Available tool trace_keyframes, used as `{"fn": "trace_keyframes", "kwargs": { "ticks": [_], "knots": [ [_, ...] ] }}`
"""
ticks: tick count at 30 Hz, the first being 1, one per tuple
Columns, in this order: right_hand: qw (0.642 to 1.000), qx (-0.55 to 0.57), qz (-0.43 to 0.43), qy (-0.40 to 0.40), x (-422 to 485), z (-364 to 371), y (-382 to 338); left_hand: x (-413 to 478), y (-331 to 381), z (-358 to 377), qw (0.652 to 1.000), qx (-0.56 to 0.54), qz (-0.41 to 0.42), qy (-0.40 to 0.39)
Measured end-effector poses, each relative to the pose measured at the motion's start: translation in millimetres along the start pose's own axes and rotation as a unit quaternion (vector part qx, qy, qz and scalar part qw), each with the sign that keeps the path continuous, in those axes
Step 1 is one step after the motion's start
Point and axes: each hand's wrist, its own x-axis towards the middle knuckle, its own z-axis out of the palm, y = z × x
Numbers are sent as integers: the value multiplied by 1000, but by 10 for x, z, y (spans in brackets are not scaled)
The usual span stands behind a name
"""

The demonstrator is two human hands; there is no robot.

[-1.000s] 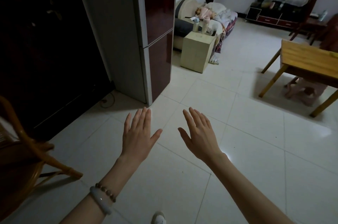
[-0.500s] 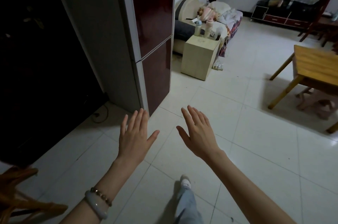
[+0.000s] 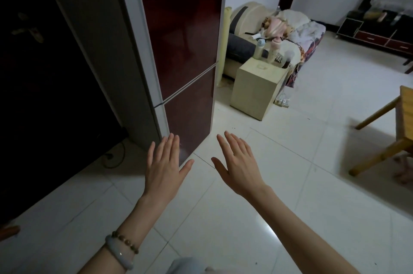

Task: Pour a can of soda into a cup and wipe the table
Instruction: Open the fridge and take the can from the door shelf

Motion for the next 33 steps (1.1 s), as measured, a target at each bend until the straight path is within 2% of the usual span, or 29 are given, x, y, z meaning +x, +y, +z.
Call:
{"fn": "trace_keyframes", "kwargs": {
  "ticks": [16,23,27,33],
  "knots": [
    [997,28,-65,-22,2240,492,840,2129,-61,364,998,-12,-59,4],
    [992,31,-120,7,3350,595,981,2997,-163,361,998,14,-62,10],
    [988,39,-152,14,3776,681,950,3343,-281,353,997,38,-63,24],
    [973,66,-219,20,4189,759,933,3533,-354,254,991,44,-107,65]
  ]
}}
